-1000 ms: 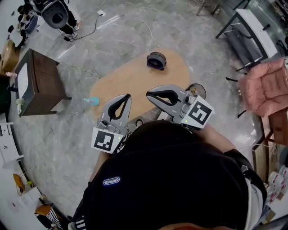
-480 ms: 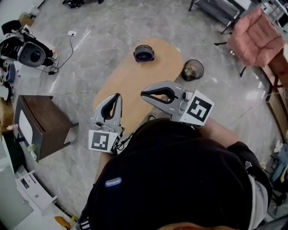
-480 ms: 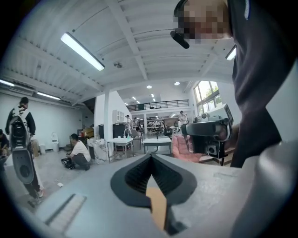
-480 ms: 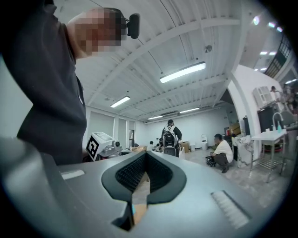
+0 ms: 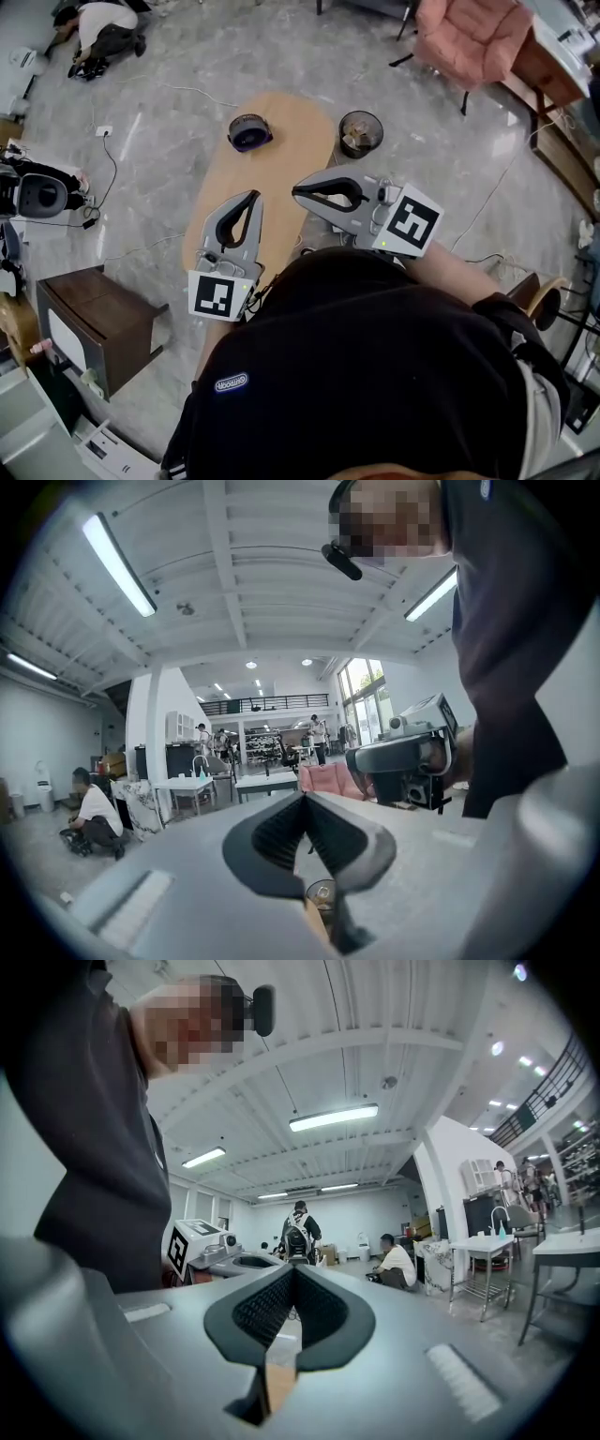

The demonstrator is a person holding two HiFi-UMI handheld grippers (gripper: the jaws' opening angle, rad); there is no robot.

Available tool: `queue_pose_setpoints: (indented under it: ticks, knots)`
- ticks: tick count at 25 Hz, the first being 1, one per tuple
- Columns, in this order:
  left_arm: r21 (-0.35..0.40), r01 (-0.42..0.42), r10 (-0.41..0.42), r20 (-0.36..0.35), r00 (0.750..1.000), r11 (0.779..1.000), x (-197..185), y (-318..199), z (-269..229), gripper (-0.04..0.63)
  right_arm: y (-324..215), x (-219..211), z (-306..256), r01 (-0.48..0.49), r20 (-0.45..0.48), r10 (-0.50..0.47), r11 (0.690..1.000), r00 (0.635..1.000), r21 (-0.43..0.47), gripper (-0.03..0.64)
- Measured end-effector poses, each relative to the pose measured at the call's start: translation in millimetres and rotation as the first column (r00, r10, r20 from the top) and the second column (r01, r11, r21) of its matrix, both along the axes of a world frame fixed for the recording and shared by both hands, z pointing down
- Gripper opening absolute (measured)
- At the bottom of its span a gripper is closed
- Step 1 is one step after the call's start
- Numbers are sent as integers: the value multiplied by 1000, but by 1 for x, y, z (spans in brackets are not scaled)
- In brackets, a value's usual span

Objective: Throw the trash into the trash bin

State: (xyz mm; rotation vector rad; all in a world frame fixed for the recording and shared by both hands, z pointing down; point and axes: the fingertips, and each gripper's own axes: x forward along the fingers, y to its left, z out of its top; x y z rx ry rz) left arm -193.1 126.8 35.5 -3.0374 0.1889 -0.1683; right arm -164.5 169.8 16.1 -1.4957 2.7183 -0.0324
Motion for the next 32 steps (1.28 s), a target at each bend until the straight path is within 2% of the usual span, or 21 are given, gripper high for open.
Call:
queue_pose_setpoints:
  ticks: [3,7,10,15,18,22,26,30,32]
  knots:
    - [-7,33,-32,20,999,999,12,1,5,2,4,20,-1,12,-2,-12,1000,1000,8,29]
    - [-13,139,-139,49,989,990,31,-12,11,2,0,56,1,54,-3,-54,999,999,3,29]
    - [-44,199,-198,34,980,979,55,-17,8,2,-5,89,-6,84,-9,-84,996,996,12,29]
    - [-37,194,-193,23,981,980,118,-5,6,2,-4,145,-12,106,-11,-106,994,994,27,30]
    - [-5,184,-183,21,983,983,161,6,4,2,1,185,-9,111,3,-111,994,994,-9,29]
    - [-16,212,-211,28,977,977,196,23,13,2,6,227,8,128,9,-128,990,992,-53,29]
    - [-38,270,-267,64,961,962,193,27,25,2,0,230,4,193,13,-193,981,981,-16,29]
    - [-56,361,-357,75,931,931,166,20,29,2,-15,211,3,262,18,-262,965,965,-12,29]
    - [-33,391,-388,77,918,920,150,19,23,2,-20,195,1,302,33,-301,953,953,-8,29]
